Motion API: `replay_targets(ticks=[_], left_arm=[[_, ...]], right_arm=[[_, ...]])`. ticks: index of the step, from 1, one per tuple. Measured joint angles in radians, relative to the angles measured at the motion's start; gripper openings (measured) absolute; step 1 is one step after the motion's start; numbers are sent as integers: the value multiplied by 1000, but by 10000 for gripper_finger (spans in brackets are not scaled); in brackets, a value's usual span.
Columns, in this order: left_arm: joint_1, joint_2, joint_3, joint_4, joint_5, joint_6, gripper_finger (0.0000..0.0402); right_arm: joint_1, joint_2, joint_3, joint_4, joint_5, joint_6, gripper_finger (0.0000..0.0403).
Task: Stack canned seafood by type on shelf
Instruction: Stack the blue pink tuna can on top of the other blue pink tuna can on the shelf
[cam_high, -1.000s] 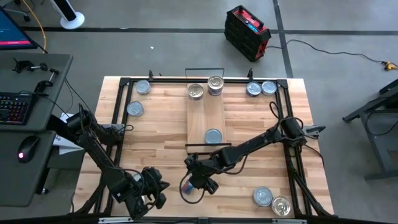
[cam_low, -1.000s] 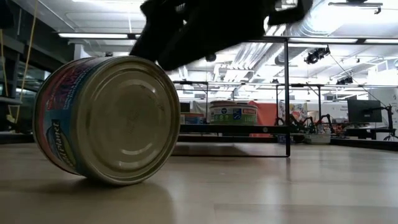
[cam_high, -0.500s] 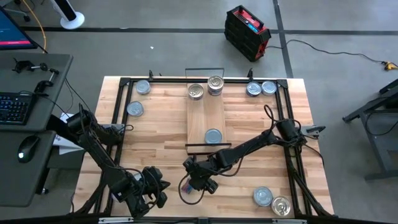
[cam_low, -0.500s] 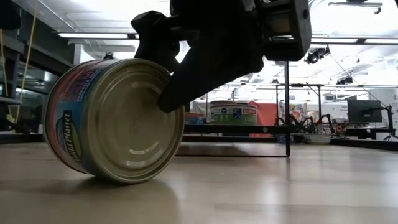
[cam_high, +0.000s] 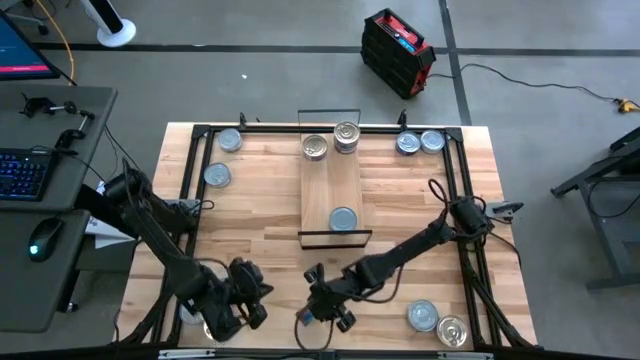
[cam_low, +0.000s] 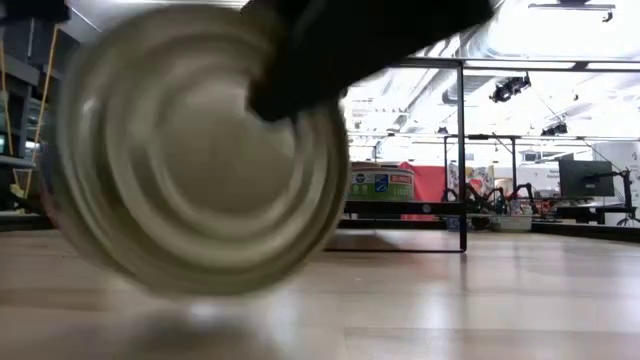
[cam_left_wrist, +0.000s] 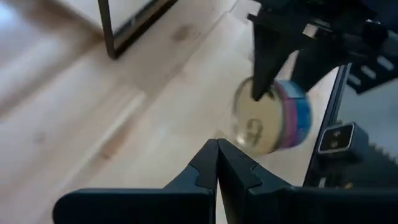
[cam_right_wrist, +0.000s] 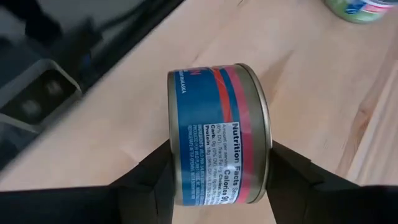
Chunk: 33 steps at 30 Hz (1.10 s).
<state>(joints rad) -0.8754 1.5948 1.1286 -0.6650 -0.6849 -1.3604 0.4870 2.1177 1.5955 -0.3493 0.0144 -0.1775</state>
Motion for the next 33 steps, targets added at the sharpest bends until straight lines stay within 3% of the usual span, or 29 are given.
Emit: replay_targets(ticks=[6, 11, 15, 19, 22, 24, 28, 33], left_arm=[[43, -195, 1, -143, -7, 217, 0], [94, -303, 1, -291, -100, 347, 0], [187, -339, 0, -318, -61, 511, 0], [313, -345, -89, -158, 51, 698, 0], [410, -359, -224, 68, 356, 762, 0], [437, -381, -302, 215, 483, 762, 0], [438, -471, -416, 333, 482, 740, 0], [462, -640, -536, 332, 425, 701, 0]], right_arm=[[57, -80, 0, -95, 120, 284, 168], [103, -158, 0, -228, 255, 520, 168], [145, -217, 0, -369, 337, 724, 168], [190, -282, 0, -488, 369, 900, 168], [220, -331, 0, -559, 364, 1013, 168], [242, -366, 0, -604, 350, 1089, 168], [287, -421, 1, -738, 351, 1245, 168], [321, -468, -8, -1025, 381, 1419, 168]])
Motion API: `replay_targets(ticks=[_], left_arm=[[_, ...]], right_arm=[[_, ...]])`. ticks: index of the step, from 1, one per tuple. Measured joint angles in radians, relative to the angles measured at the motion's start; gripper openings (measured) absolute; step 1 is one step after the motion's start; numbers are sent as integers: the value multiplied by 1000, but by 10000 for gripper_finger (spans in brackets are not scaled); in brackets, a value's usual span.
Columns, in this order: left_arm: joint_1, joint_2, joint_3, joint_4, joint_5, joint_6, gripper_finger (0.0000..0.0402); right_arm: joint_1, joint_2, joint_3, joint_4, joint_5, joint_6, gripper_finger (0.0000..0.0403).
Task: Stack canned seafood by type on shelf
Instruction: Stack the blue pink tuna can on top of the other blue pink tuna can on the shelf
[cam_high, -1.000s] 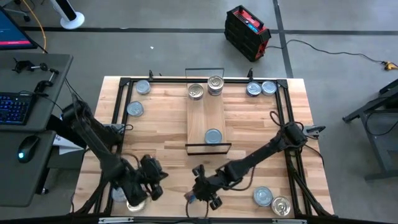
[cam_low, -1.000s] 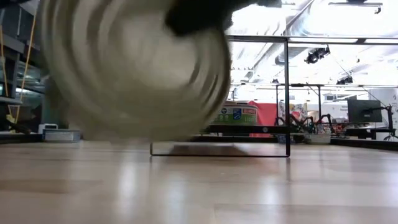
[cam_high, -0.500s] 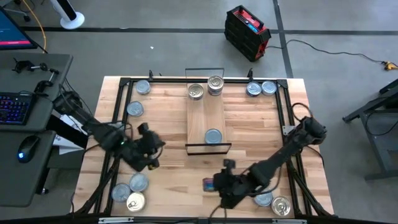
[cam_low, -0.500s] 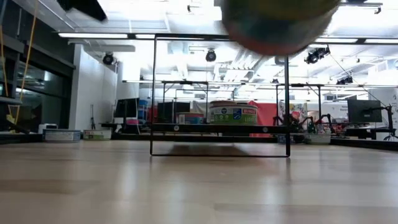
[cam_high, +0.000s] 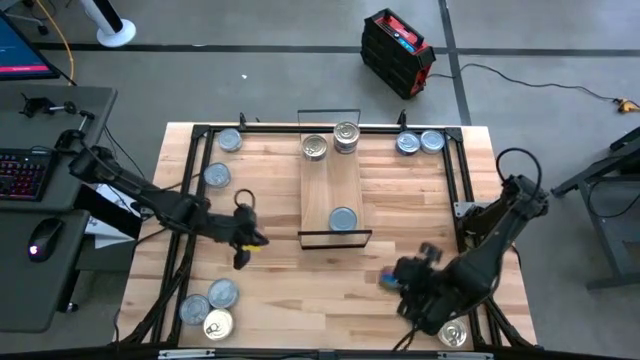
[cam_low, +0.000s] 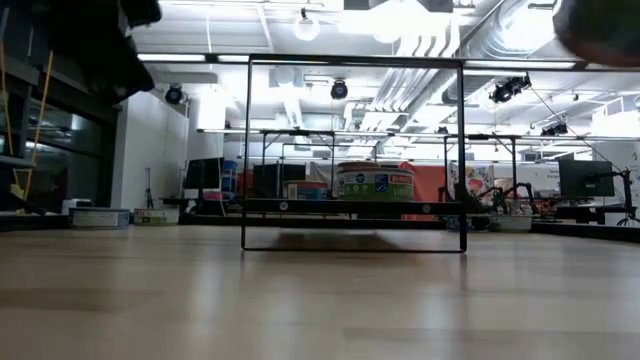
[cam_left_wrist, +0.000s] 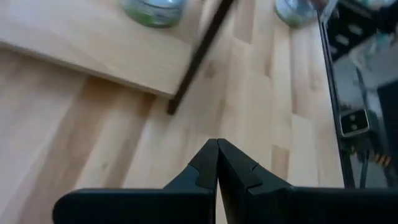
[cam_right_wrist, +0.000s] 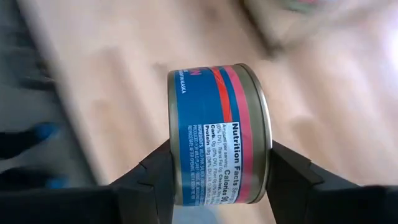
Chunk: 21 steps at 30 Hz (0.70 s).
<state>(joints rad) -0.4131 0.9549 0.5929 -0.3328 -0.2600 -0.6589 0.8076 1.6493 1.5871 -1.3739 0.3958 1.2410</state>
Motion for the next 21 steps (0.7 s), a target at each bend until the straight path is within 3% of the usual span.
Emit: replay_targets(ticks=[5, 12, 16, 21], left_arm=[[57, -160, -54, 12, -17, -9, 0], [217, -268, -54, 109, -57, 69, 0], [337, -275, -54, 157, -58, 75, 0], [515, -261, -55, 195, -56, 20, 0]], right_arm=[[-43, -61, -1, -204, 126, 90, 168], [-281, -217, -141, -173, 218, -39, 168], [-479, -326, -280, 28, 217, -325, 185], [-771, -417, -476, 483, 60, -835, 174]])
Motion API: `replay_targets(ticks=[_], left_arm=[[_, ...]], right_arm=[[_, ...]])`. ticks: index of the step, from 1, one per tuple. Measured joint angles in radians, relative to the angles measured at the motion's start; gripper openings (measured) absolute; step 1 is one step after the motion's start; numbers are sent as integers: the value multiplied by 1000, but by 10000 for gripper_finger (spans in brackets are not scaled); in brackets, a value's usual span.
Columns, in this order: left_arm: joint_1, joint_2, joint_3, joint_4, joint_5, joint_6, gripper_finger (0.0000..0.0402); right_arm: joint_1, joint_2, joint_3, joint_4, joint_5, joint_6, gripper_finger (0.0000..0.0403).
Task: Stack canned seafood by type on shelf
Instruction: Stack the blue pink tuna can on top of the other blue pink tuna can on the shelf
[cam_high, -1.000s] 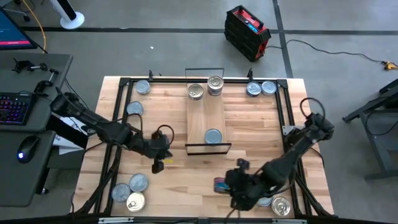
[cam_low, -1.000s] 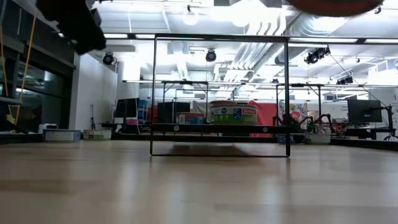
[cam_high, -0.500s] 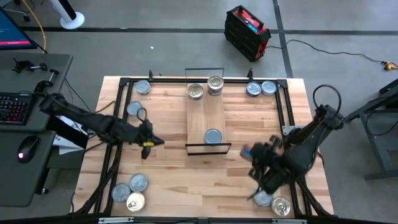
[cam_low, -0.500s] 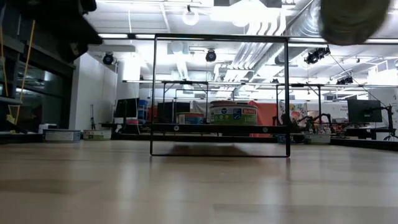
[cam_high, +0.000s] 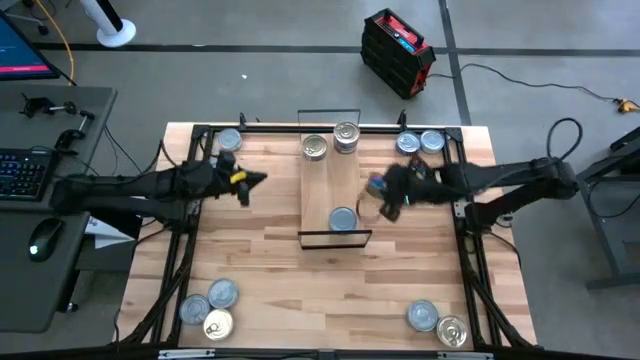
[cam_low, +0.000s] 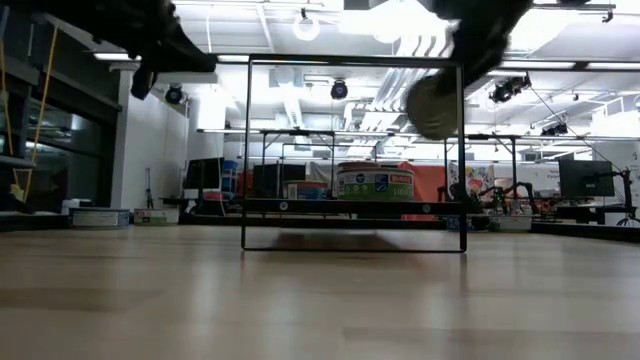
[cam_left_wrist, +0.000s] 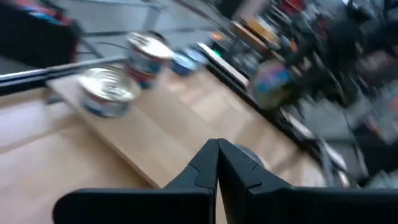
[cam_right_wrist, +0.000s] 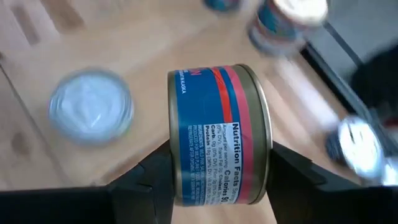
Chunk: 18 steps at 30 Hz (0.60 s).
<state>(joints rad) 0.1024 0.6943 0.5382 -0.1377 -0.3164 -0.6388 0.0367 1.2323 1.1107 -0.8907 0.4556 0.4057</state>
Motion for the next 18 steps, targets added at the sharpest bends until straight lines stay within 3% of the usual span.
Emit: replay_targets(ticks=[5, 8, 11, 18], left_arm=[[185, 14, 1, 109, -1, -150, 0], [284, 39, 1, 140, 9, -252, 0], [370, 90, 1, 137, 89, -299, 0], [537, 274, 1, 142, 382, -333, 0]], right_arm=[[-247, 25, -59, 411, -252, -358, 177], [-342, 100, -13, 494, -355, -522, 182], [-397, 205, 67, 511, -449, -618, 179], [-412, 449, 295, 500, -448, -871, 180]])
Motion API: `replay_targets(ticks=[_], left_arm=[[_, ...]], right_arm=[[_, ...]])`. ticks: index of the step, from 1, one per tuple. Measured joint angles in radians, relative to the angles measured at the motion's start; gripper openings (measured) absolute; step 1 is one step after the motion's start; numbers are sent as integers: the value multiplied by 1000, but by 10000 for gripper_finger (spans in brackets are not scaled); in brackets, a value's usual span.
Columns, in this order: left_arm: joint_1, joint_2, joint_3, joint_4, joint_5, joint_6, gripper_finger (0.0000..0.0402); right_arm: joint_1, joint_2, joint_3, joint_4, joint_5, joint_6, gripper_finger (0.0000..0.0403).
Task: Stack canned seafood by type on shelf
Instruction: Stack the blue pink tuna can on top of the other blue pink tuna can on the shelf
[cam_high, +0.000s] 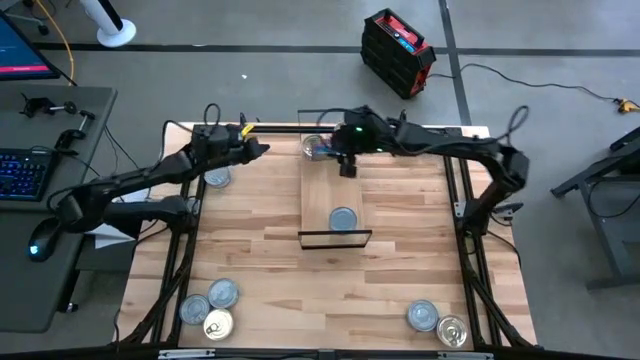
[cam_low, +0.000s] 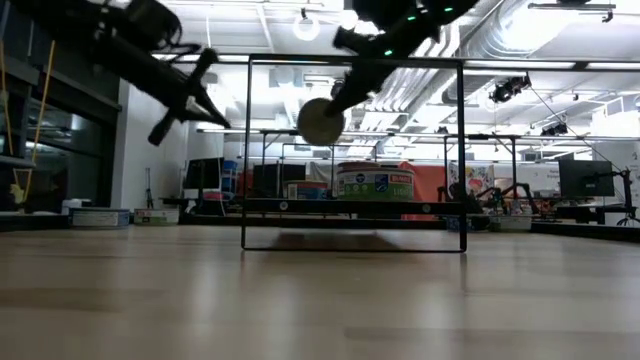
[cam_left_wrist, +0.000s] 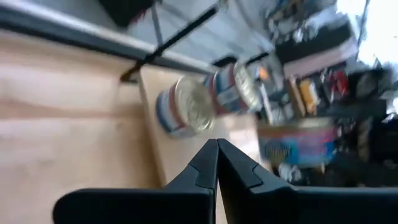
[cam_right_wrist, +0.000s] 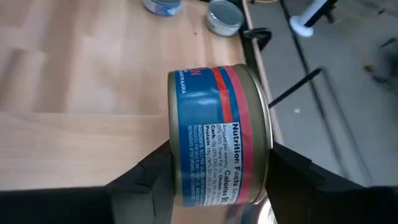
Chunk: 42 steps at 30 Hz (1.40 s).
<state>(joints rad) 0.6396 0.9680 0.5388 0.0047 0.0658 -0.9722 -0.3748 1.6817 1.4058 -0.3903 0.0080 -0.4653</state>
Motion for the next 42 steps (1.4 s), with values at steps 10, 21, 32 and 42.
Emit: replay_targets(ticks=[10, 21, 32, 42], left_arm=[[191, 93, 0, 258, 404, 101, 0], [316, 90, 0, 367, 607, 68, 0], [315, 90, 0, 367, 610, 74, 0], [315, 90, 0, 367, 609, 84, 0]], right_arm=[[0, 317, 327, -160, 256, -166, 181], [15, 490, 572, -293, 401, -211, 181], [28, 497, 581, -333, 393, -216, 181], [34, 497, 581, -340, 431, -233, 181]])
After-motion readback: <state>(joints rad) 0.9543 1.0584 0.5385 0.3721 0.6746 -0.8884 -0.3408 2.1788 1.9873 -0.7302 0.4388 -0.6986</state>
